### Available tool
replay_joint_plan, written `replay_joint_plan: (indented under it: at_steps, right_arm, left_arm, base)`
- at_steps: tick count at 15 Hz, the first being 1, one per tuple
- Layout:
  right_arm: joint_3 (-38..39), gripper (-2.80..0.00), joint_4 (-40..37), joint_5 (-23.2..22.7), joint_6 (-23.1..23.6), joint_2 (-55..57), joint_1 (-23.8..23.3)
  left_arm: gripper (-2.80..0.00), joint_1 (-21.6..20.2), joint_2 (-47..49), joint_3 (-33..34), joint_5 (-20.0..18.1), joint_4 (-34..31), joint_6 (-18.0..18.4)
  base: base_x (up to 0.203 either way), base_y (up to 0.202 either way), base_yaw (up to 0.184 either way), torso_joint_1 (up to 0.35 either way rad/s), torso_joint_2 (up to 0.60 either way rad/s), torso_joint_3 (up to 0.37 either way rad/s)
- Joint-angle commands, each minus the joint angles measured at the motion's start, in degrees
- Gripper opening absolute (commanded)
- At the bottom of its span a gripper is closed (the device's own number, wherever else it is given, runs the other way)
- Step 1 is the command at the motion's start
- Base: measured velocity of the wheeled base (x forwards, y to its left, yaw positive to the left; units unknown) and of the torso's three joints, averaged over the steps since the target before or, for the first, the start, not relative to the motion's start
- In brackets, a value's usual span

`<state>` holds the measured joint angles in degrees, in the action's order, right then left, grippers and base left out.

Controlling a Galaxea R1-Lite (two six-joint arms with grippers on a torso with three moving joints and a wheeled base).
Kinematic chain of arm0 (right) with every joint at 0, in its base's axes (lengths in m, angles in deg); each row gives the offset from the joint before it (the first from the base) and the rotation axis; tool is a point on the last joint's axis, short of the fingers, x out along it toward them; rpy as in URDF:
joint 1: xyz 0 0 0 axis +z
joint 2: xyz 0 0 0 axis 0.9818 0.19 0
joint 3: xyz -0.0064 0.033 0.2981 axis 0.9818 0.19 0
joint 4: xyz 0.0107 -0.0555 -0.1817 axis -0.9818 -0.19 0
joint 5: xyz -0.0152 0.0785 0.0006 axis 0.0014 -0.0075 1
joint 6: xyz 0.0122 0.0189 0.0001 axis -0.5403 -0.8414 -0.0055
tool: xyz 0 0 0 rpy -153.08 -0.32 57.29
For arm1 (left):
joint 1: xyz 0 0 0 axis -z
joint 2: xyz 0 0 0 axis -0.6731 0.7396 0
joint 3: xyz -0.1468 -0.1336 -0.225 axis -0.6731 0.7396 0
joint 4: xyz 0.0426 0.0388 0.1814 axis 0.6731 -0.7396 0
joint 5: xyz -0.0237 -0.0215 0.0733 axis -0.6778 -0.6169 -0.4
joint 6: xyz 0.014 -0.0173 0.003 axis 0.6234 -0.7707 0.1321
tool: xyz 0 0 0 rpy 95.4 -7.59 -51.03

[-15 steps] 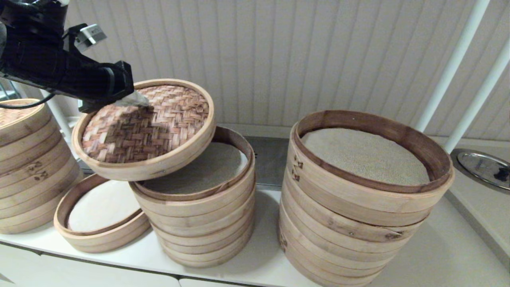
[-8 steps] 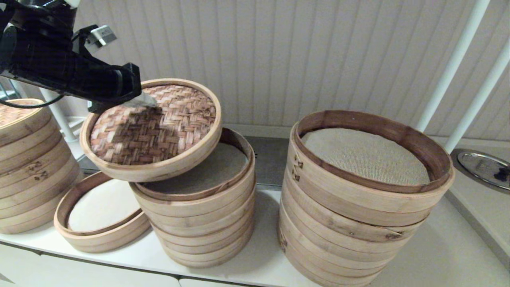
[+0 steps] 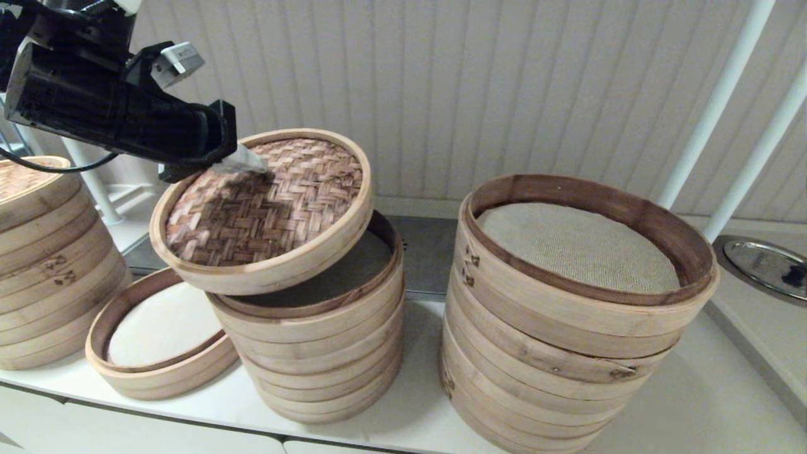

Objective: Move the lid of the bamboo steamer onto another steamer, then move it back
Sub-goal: Put the steamer

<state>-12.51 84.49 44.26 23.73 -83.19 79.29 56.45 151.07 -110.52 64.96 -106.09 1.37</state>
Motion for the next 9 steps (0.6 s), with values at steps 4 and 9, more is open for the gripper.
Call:
replay_joint_plan:
  at_steps: [4,9]
  right_arm:
    - [0.18,-2.8,0.04,0.02,-0.01,-0.03,0.02]
    - [0.18,-2.8,0.04,0.02,-0.01,-0.03,0.02]
  left_arm:
    - [-2.8,0.36,0.08,0.02,-0.83,-1.4,0.8]
    - [-2.8,1.42,0.24,0.02,-2.59,-3.31,1.39]
  base:
    - [0.0,0.0,0.0,0.0,0.0,0.0]
    - [0.0,0.0,0.0,0.0,0.0,0.0]
